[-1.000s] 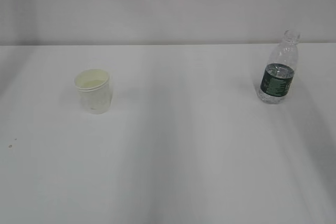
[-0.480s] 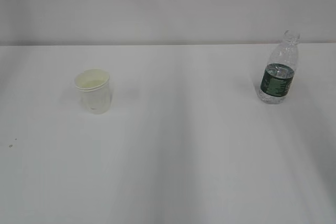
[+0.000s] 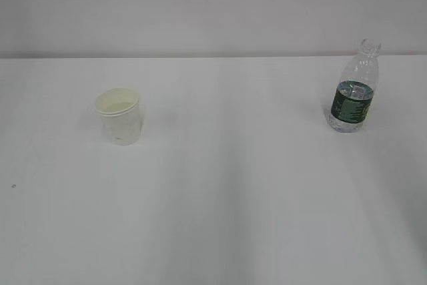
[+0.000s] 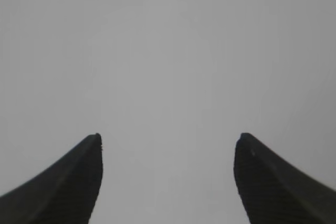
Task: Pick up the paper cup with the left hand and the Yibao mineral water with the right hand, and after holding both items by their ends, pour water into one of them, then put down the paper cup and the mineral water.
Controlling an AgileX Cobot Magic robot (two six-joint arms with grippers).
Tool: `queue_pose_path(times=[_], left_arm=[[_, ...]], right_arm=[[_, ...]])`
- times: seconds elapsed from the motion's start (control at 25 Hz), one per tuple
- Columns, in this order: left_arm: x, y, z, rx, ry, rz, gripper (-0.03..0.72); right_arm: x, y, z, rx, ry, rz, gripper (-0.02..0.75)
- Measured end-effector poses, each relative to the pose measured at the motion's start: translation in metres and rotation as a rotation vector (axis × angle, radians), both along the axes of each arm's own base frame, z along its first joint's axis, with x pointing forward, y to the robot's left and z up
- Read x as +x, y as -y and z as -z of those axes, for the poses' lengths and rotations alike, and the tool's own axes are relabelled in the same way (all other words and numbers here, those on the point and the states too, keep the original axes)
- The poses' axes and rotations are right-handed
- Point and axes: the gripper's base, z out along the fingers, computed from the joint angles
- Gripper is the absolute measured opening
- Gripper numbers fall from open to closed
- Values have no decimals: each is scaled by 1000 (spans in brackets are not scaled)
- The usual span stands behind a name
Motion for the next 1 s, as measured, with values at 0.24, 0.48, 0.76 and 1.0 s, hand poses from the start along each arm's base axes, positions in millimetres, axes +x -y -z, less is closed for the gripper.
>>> queue_pose_path(times=[0.24,0.48,0.76,1.0], left_arm=[[-38,-2,-11,22,6,-94,385],[-49,-1,-14,-40,24,-71,385],[-60,1,-17,-150,51,-9,385],[-79,5,-22,-288,103,90,385]], right_arm=[[-11,0,-3,13,5,1,589],[-18,-1,-4,16,10,2,589],[-20,-1,-10,17,20,2,589],[-25,-1,-23,16,42,4,589]])
